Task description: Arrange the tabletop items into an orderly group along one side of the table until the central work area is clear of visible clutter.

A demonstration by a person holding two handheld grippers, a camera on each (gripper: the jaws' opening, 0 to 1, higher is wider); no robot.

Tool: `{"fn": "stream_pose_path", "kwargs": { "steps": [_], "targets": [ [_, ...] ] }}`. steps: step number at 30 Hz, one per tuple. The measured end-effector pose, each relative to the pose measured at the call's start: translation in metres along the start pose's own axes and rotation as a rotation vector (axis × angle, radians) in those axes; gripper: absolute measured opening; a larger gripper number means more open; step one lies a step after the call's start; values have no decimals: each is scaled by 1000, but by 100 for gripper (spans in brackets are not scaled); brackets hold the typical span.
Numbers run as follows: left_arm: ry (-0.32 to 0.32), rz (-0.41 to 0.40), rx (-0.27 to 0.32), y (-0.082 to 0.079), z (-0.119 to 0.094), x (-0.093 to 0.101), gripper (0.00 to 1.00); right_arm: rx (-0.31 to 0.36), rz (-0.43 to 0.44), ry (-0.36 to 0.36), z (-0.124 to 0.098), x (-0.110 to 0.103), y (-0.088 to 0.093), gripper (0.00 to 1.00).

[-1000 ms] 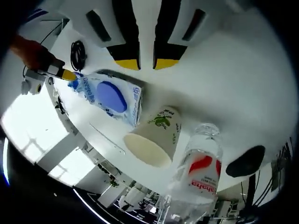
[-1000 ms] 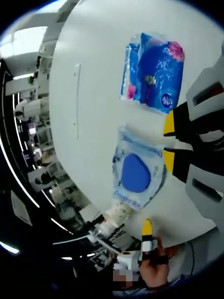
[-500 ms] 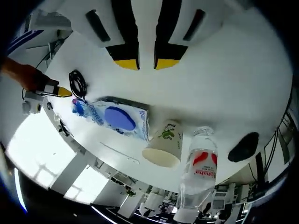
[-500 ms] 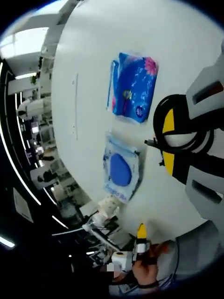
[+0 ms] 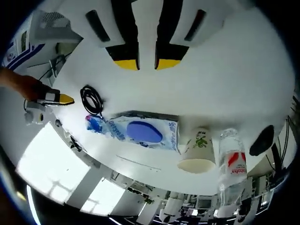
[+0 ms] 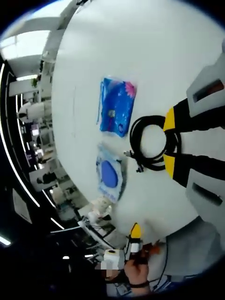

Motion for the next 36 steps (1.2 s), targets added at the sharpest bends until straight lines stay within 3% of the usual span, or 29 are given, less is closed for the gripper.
{"fn": "stream_pose_path", "kwargs": {
  "steps": [22,29,36],
  "targets": [
    [92,91,-35,-1,22,63,11,39,67,68,-33,28,22,16],
    [128,110,-32,-13,39,90,10,62,133,100,-34,39,23,15],
    [158,134,-19,-39,67,119,10,90,198,127,-31,58,13,15]
  ]
}}
Point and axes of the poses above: the point that each gripper's makers call its tool centre point, and the gripper's own axes: z roughly forward along the fingers, x roughly to its right, y roughly out of its underside, the point moved 8 cm from there along -z, roughly backward along the fingers, and after that the axes turned 12 degrees about -y, right-handed, at the moved point
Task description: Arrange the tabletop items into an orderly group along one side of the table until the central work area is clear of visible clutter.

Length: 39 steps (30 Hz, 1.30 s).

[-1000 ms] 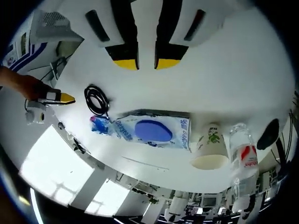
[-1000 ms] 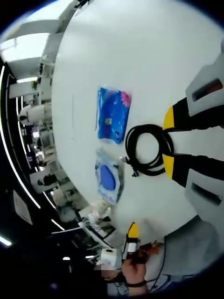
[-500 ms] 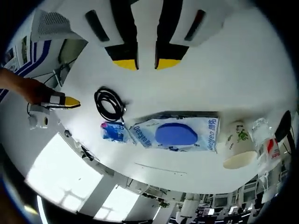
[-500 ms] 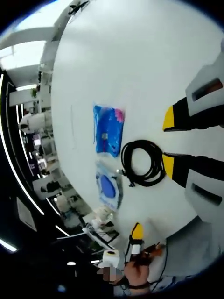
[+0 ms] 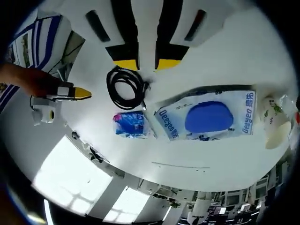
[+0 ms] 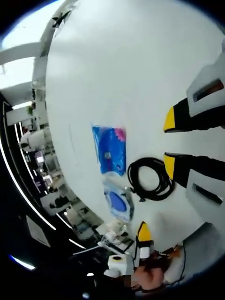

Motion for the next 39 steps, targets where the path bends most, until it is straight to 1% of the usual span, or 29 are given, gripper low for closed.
{"fn": "stream_pose_path", "kwargs": {
  "steps": [5,7,12,15,18,23,28,31,33,36,39],
  "targets": [
    [10,42,18,-25,23,18,10,10,15,12,6,12,-15,15],
    [7,52,24,-33,30,21,10,15,26,11,10,16,-21,15],
    [-9,95,50,-61,56,27,10,23,49,10,21,24,-34,15],
    [-18,106,50,-72,68,32,11,39,71,9,27,28,-40,14],
    [-31,121,49,-79,77,36,12,38,82,4,36,33,-44,15],
    [-45,138,51,-87,87,44,12,46,100,3,47,39,-54,16],
    [-62,165,39,-89,97,47,12,56,118,8,59,43,-65,16],
    [-73,153,38,-91,101,45,12,50,128,4,69,44,-72,15],
    [-91,132,33,-92,104,43,11,33,106,14,74,44,-76,15],
    [-95,107,34,-94,110,44,11,19,104,18,81,46,-78,13],
    [-108,112,19,-93,116,45,7,9,118,19,85,47,-79,10]
  ]
}}
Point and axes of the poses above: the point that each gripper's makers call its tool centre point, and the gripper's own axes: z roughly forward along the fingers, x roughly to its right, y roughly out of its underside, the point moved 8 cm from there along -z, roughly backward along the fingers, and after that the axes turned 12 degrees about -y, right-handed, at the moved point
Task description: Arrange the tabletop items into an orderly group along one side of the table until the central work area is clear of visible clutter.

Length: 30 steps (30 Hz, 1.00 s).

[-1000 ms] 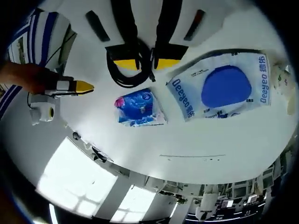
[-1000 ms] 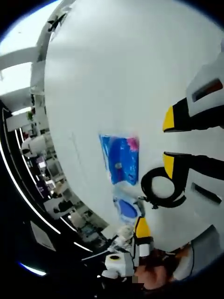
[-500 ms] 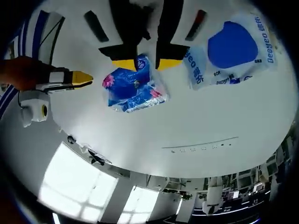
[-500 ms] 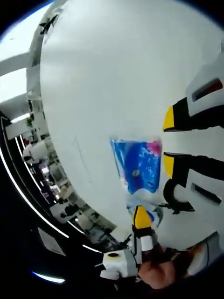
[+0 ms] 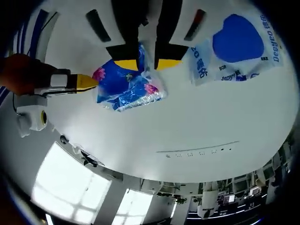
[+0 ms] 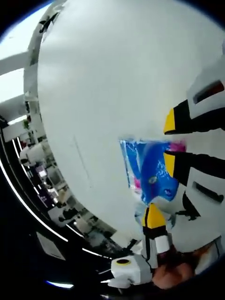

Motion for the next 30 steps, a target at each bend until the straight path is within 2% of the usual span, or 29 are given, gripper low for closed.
{"fn": "stream_pose_path", "kwargs": {
  "steps": [1,4,14,22,30],
  "targets": [
    [-1,6,-1,0,0,0,3,-5,-12,-8,1,-3,0,7],
    [-15,9,-3,2,0,-3,0,-26,-61,-8,5,-4,-1,2],
    [-39,-19,-43,11,-10,-15,0,-57,-83,-45,5,-11,9,2],
    [-39,-43,-41,14,-13,-15,0,-62,-99,-46,4,-16,8,2],
    [-18,-49,-30,11,-19,-17,11,-62,-91,-31,-1,-15,9,7]
  ]
}}
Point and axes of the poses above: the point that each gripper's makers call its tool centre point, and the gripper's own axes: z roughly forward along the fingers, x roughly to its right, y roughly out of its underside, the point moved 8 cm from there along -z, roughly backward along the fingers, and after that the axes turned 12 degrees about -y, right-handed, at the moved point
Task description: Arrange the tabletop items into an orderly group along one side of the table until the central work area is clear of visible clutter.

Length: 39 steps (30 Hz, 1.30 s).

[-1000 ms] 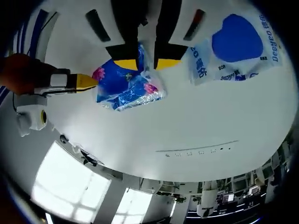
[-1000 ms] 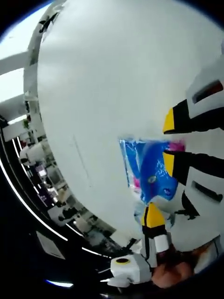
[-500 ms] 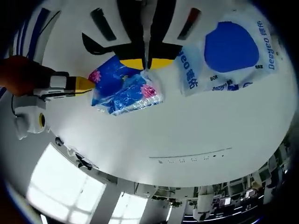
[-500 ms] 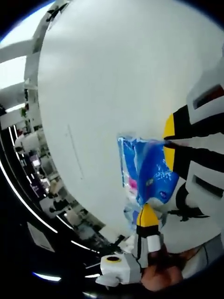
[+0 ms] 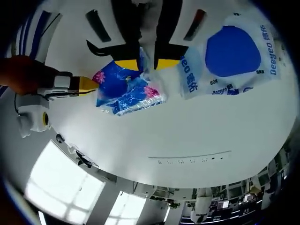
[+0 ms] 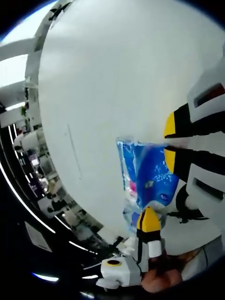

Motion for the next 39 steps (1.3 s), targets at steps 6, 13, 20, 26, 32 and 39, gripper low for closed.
{"fn": "stream_pose_path", "kwargs": {
  "steps": [6,13,20,26,32,39],
  "targets": [
    [14,-19,13,-1,-11,-3,14,20,8,9,-7,-3,-3,8],
    [22,-9,38,-1,-25,-7,14,24,12,14,-13,-6,2,9],
    [29,4,27,16,-37,-5,14,24,20,16,-17,-10,10,11],
    [22,-36,-14,37,-42,-2,14,25,40,11,-19,-12,18,12],
    [-2,-58,-34,57,-45,-5,13,10,44,-13,-19,-15,28,13],
    [-23,-119,-48,74,-48,-6,12,-10,42,-32,-16,-12,36,13]
  ]
}}
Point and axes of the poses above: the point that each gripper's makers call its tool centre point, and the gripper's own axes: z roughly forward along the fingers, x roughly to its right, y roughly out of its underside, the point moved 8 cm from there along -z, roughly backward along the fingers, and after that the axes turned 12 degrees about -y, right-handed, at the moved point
